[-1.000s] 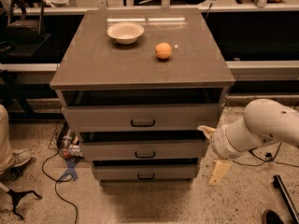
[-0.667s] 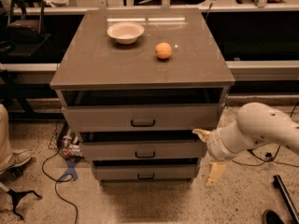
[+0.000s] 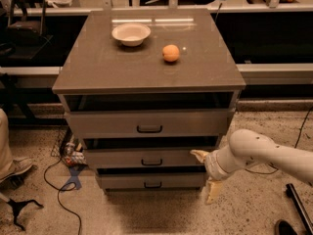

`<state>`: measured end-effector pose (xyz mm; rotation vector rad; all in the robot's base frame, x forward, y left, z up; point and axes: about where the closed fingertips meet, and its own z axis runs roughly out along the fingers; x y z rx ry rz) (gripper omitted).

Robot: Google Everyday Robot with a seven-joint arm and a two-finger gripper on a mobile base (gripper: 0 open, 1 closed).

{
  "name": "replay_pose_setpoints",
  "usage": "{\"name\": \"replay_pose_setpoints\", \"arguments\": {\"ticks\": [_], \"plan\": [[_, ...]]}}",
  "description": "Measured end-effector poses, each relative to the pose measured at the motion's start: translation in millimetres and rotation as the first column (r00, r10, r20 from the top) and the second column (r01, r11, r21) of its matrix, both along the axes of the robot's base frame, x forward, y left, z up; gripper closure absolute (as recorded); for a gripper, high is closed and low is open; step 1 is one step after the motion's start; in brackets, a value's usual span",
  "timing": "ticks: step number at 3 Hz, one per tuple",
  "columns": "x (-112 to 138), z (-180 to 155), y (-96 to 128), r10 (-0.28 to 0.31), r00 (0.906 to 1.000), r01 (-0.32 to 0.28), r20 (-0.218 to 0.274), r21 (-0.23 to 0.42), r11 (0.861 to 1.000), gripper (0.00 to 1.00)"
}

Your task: Open middle drawer

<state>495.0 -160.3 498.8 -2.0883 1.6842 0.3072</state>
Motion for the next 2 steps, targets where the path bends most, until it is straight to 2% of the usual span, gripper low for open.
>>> {"name": "replay_pose_setpoints", "arguments": {"ticks": [2], "plan": [[5.1,-9.7,5.1,0.009,0.9999,-0.009,0.015,-0.009,1.0,0.0]]}}
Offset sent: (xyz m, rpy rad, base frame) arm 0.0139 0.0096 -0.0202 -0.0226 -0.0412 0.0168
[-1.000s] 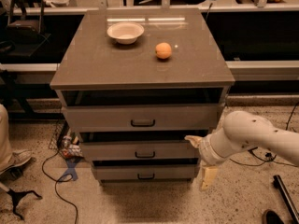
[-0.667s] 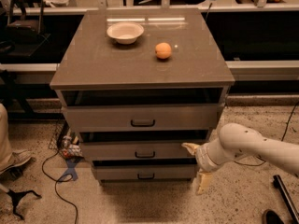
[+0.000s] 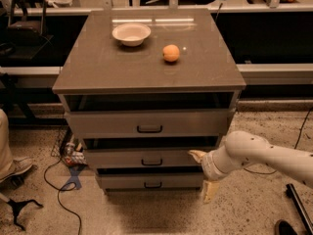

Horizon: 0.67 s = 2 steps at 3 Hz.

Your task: Open middle drawer

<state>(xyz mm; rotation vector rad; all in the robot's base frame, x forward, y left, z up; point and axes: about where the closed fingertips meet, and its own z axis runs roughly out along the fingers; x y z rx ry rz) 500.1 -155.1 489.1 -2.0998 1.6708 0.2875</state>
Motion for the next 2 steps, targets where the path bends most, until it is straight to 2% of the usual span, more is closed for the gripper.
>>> {"name": "replay_pose_setpoints", "arguments": {"ticks": [2], "plan": [[36,-26,18,-0.007,0.9955,0.008,0.095,-0.01,1.0,0.0]]}}
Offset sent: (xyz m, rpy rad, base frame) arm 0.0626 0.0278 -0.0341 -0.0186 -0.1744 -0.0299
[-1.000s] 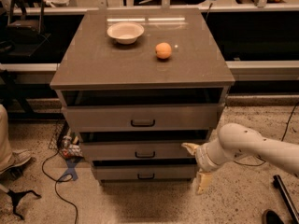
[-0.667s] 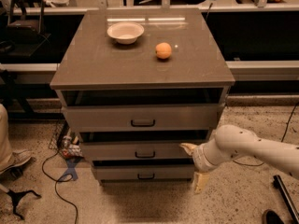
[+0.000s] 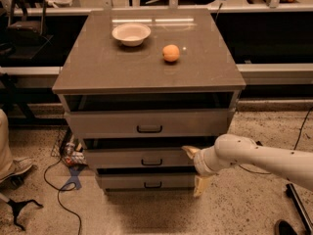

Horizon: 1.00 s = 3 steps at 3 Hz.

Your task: Open middle drawer

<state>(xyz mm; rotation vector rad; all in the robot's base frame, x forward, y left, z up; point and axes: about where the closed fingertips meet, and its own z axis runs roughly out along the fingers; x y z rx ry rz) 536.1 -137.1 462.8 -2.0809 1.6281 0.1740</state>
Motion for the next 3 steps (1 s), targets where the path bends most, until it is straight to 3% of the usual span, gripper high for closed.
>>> {"name": "replay_pose_setpoints", "arguments": {"ticks": [1,3], "plan": [[25,-12,15,-0.016,0.9989,0.016,0.043,-0.005,1.0,0.0],[60,-35,49,-0.055,0.9979,0.056,0.033,-0.033,0.998,0.0]]}}
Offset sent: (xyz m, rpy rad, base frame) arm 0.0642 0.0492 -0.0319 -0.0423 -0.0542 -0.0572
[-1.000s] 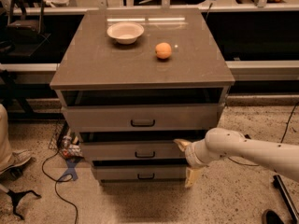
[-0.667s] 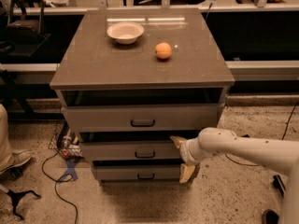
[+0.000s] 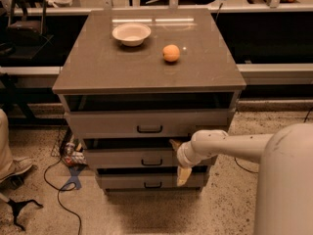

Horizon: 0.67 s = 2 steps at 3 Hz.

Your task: Open middle drawer

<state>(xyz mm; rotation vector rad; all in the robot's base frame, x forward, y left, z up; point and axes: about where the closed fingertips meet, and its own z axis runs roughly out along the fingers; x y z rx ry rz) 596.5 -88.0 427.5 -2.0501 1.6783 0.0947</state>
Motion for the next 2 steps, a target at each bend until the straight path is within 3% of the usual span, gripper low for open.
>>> {"name": "replay_pose_setpoints", "arguments": {"ticks": [1,2], "plan": [[14,-15,14,-0.02,0.9993,0.02,-0.032,0.017,1.0,0.0],[21,-32,19,-0.034,0.9965,0.037,-0.076,0.038,0.999,0.14]]}}
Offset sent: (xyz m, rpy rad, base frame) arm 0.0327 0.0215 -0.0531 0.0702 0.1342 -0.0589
